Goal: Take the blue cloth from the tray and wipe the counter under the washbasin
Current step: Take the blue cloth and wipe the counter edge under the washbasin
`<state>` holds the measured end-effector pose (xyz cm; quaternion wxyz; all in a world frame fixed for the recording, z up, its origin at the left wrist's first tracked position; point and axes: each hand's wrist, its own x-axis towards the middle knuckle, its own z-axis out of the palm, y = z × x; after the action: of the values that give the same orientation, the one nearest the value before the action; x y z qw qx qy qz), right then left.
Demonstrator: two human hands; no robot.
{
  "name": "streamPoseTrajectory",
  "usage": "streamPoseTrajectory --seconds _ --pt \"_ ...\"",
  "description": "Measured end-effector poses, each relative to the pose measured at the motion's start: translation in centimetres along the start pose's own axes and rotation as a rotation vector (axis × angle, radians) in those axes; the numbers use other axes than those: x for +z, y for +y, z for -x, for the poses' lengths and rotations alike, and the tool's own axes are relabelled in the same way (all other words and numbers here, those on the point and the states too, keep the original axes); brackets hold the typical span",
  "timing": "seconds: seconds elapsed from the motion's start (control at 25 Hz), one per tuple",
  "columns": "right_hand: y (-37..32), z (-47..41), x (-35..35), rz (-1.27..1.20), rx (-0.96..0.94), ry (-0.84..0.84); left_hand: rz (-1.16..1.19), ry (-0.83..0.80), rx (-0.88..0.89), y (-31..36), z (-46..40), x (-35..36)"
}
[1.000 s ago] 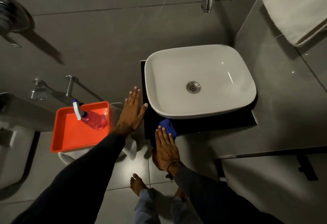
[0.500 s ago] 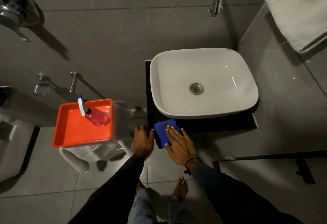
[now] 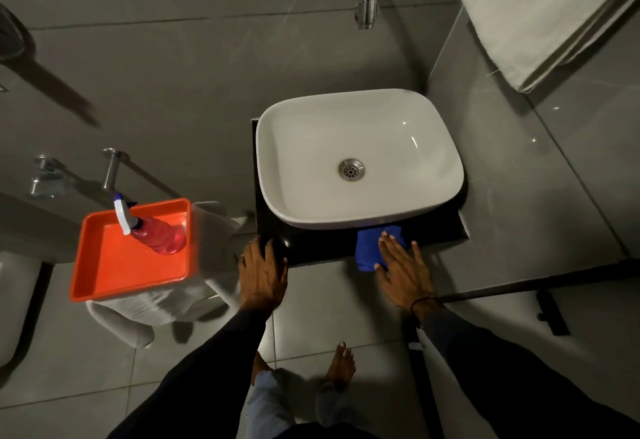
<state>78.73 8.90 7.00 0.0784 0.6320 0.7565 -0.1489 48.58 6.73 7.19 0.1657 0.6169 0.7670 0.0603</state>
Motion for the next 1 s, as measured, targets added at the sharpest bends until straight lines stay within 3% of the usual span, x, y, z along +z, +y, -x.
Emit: streamPoseTrajectory --seconds 0.16,0.24,0.32,0.48,0.64,0.76,0.88,1.0 --pt "0.6 -0.4 -1.2 -0.256 0.051 0.125 -0.004 -0.044 0.032 3.4 0.6 1.1" --pt "0.4 -0.7 -1.9 -0.46 0.215 0.311 0.14 -0.111 0.075 5.8 0.3 1.6" --pt "0.6 -1.0 -2.2 -0.655 0.459 0.367 0.287 -0.161 0.128 8.8 -0.2 2.2" --pt "1.5 -2.4 -1.9 -0.951 0.669 0.215 0.498 -0.223 0.08 15.1 -1.3 3.4" --pt "1.7 -2.5 -1.5 -0.994 0.67 0.16 0.689 -0.29 -0.173 17.1 -1.4 4.1" --pt "0.4 -1.8 -0.7 -0.996 0.602 0.055 0.783 -0.329 -0.203 15.6 -0.1 2.8" --pt "-3.1 -1.3 -0.3 -1.103 0.552 -0.155 0.9 -0.302 -0.264 11.6 1.3 0.9" --pt "-8.5 -1.0 -0.3 -1.18 0.428 -0.37 1.036 -0.321 -0.443 5.6 2.8 -1.5"
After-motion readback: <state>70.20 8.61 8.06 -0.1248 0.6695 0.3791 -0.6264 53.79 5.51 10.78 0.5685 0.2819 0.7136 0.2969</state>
